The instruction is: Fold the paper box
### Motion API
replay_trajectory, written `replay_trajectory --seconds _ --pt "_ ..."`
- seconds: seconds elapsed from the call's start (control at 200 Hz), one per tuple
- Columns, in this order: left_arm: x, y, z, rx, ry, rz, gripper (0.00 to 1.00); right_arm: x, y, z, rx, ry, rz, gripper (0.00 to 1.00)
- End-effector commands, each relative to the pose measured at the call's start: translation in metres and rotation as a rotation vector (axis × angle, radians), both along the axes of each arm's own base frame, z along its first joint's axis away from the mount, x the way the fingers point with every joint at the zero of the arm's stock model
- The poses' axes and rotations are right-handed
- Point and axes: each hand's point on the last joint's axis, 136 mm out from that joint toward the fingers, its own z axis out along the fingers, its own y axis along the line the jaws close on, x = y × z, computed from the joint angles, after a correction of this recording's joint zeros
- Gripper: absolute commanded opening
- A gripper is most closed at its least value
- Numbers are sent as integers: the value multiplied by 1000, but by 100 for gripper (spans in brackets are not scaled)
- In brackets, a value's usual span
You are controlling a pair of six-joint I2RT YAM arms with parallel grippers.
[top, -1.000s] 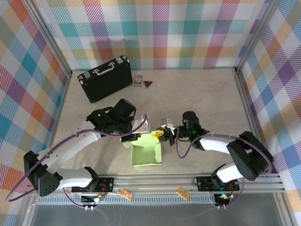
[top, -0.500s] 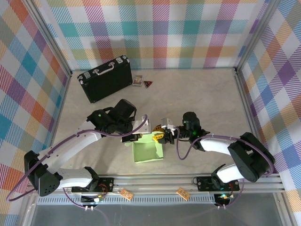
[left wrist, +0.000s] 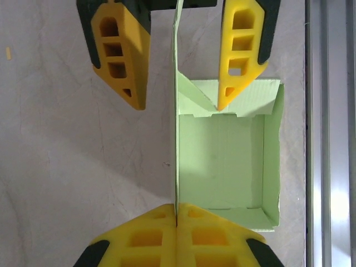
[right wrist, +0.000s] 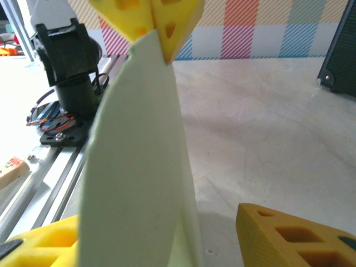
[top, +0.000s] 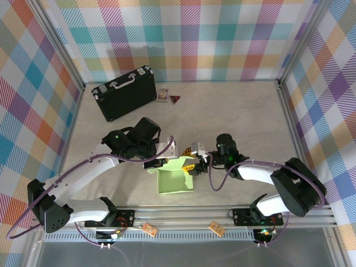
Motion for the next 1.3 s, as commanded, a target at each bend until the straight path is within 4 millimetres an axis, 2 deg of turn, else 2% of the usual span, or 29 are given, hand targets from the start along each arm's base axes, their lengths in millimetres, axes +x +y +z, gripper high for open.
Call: replay_trajectory --seconds 0.0,0.285,0.42,0.565,0.77,0.915,1.07,1.295 --pt "-11 -1 0 -15 16 -41 0 -15 -5 -2 -25 -6 54 58" --pt "-11 -1 0 -14 18 -41 0 -13 -7 -9 -66 -14 46 58" --pt "-11 0 -2 -7 21 -39 0 -19 -6 -8 -60 -2 82 59" --pt "-10 0 -2 -4 20 -37 0 -33 -10 -12 -82 10 150 64" --pt "-11 -1 -2 -9 22 -40 0 -40 -18 -9 -96 2 129 68" --pt "-11 -1 -3 -5 24 -39 0 -33 -20 -17 -139 -6 89 68" --pt "-11 -1 -2 -9 27 -37 0 -15 -19 -32 -216 -9 19 67" --pt "-11 -1 -3 -6 29 -37 0 -16 -14 -27 -188 -14 56 63"
